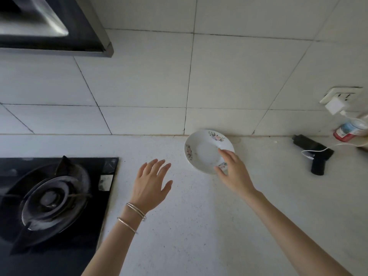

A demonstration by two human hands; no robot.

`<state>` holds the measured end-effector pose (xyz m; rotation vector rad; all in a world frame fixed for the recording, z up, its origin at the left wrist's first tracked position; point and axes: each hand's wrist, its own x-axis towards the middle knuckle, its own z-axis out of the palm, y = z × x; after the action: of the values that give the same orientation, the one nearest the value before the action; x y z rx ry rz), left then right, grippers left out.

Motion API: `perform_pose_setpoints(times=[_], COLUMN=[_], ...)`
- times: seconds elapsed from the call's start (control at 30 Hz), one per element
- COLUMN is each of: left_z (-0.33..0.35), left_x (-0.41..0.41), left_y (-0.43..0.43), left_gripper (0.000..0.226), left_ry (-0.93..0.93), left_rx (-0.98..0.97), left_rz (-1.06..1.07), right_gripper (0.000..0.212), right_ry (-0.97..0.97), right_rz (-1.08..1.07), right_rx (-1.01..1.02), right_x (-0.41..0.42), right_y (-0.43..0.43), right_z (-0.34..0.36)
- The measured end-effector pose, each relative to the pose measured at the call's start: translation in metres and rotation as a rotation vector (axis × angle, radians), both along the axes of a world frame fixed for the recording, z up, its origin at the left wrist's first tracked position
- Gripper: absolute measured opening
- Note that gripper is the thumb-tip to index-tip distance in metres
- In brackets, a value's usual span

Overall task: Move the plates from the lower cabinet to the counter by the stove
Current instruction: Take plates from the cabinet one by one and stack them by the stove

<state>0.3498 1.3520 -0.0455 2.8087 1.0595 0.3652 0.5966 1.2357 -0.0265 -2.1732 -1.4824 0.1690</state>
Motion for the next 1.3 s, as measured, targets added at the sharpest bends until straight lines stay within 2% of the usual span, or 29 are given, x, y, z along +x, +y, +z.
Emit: perform_pose_setpoints(times=[0.13, 0.27, 0.43, 0.83, 1.03, 1.3], left_z=[0.028, 0.050, 0.060, 0.015, 0.012, 0.018], left_x=[-0.018, -0.045, -0.090, -0.235, -0.320, -0.447], left_y=[-0.028, -0.070, -0.136, -0.315, -0.382, -0.411], left_gripper=[0.055, 0.055, 0.054, 0.057, 0.056, 0.055], left_ry=[-0.066, -0.060, -0.032, 0.060, 0.064, 0.027], left_rx=[0.035, 0.073, 0.082, -0.169, -0.157, -0.124], left_rz=[0.075, 0.167, 0.341, 0.881, 1.120, 1.252], right_gripper=[0.057, 0.055, 0.055, 0.053, 0.051, 0.048], right_ry=[-0.222, -0.288, -0.353, -0.318, -0.340, -0.335], right_rz=[0.256, 0.423, 0.630, 1.200, 1.461, 1.598], right_rx=[0.064, 0.126, 0.104, 0.081, 0.144, 0.229], right_x=[-0.027, -0.053, -0.095, -0.255, -0.362, -0.518], right_y=[-0.009, -0.021, -0.045, -0.104, -0.115, -0.118], right_z=[0.033, 0.050, 0.049, 0.004, -0.005, 0.006])
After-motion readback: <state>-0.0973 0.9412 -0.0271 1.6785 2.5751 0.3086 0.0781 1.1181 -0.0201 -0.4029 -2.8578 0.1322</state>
